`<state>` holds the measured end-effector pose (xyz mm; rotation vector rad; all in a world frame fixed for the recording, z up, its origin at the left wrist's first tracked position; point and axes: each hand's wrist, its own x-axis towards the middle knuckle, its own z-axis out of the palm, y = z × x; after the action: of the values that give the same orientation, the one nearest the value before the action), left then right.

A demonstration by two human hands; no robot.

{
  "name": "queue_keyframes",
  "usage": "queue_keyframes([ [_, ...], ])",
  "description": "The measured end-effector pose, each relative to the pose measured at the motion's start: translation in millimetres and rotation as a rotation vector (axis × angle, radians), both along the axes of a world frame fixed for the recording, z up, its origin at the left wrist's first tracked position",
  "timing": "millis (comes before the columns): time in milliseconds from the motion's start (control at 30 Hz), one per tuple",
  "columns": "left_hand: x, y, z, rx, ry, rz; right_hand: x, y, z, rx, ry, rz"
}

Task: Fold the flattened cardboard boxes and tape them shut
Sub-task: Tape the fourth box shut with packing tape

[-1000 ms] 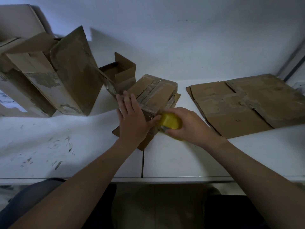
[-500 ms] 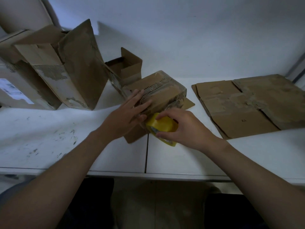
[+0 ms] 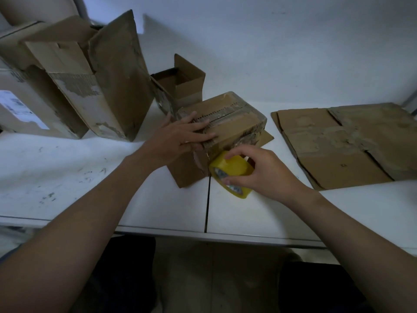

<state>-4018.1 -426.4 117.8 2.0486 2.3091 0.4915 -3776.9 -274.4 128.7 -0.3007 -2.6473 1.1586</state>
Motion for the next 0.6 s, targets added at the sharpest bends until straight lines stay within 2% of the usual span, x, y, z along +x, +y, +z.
queue_keyframes([
  [333,7,-1,-8,0.150,-0.243,0.045,2,-7,1,0.060,-0.066,-0.109],
  [500,13,-3,-10,0.144,-0.237,0.074,3,-11,3,0.056,-0.129,-0.162],
  [600,23,-8,-9,0.083,-0.113,0.180,3,-11,1,-0.002,-0.136,-0.150],
])
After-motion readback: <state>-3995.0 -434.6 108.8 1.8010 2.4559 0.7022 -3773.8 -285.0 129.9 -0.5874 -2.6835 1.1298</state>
